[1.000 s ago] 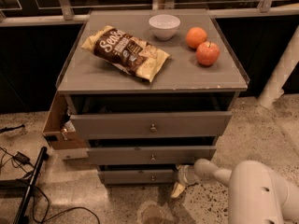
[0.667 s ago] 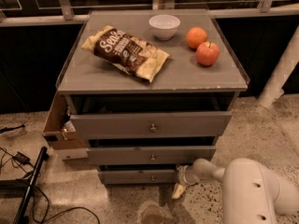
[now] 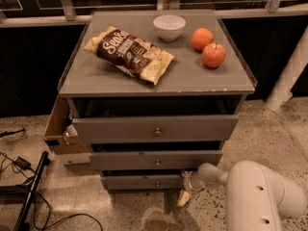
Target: Open bottom drawer
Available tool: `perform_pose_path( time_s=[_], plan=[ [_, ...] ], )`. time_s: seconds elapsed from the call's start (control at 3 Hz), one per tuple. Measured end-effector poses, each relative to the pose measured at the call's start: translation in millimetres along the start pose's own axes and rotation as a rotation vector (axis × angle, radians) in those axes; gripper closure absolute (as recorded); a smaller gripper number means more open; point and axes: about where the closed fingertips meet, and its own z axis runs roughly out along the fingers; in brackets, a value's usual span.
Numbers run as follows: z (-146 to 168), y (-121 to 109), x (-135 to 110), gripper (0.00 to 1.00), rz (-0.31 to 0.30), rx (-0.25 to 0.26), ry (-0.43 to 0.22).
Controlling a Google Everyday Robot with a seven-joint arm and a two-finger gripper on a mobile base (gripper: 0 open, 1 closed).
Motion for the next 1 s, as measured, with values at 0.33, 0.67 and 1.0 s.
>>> perform_pose_path(
  time_s=[0.33, 0.67, 1.0],
  plan=[
    [-1, 6, 3, 0.0, 0.019, -0.037, 0.021],
    [-7, 16, 8, 0.0, 0.049, -0.087, 0.044],
    [-23, 33, 19, 0.0, 0.098, -0.139, 0.055]
  ],
)
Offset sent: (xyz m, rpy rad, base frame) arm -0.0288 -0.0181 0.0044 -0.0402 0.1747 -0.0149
